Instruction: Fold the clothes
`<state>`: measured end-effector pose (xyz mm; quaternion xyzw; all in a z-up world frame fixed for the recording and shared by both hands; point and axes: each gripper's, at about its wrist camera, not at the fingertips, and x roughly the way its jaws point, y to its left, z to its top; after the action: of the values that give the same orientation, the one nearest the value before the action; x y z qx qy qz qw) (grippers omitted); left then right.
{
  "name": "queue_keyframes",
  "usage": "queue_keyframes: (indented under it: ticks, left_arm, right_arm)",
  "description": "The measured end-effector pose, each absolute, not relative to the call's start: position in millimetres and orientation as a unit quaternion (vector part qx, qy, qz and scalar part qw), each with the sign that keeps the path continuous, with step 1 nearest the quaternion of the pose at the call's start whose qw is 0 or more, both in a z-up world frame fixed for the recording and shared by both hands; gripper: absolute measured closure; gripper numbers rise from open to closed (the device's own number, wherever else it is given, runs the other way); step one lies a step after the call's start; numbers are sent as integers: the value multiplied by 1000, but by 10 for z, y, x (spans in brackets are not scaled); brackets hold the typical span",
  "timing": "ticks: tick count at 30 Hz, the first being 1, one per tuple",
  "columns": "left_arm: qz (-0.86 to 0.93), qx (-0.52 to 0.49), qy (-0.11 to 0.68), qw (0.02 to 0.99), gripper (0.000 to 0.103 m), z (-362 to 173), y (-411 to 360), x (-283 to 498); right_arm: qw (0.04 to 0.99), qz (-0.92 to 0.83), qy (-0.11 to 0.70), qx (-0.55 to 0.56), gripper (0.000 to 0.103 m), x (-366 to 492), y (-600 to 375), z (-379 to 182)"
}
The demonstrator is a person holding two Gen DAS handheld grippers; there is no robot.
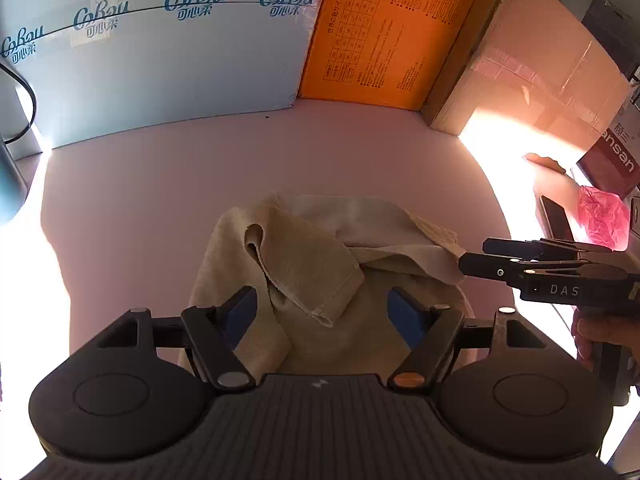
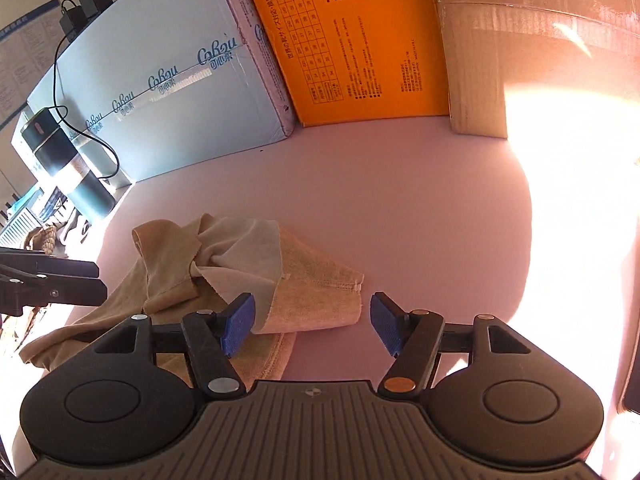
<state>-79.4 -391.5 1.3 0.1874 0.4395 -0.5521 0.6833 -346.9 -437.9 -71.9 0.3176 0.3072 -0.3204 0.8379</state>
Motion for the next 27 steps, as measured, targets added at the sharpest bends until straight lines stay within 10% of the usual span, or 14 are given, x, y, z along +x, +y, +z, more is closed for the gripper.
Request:
queue_keyframes:
  ticks: [14, 19, 27]
  left_arm:
    - [-513, 239, 437, 700, 47, -287, -4188, -959]
    - [-515, 223, 433, 706, 89, -241, -4061, -911]
    - [-538, 142, 381, 739, 97, 160, -3577, -754]
  right_arm:
    - [837, -330, 329, 286, 43, -3269, -4545, -890]
    - [844, -316, 331, 279, 95, -3253, -4488, -886]
    - [869, -323, 248, 282, 97, -3482, -4319, -506]
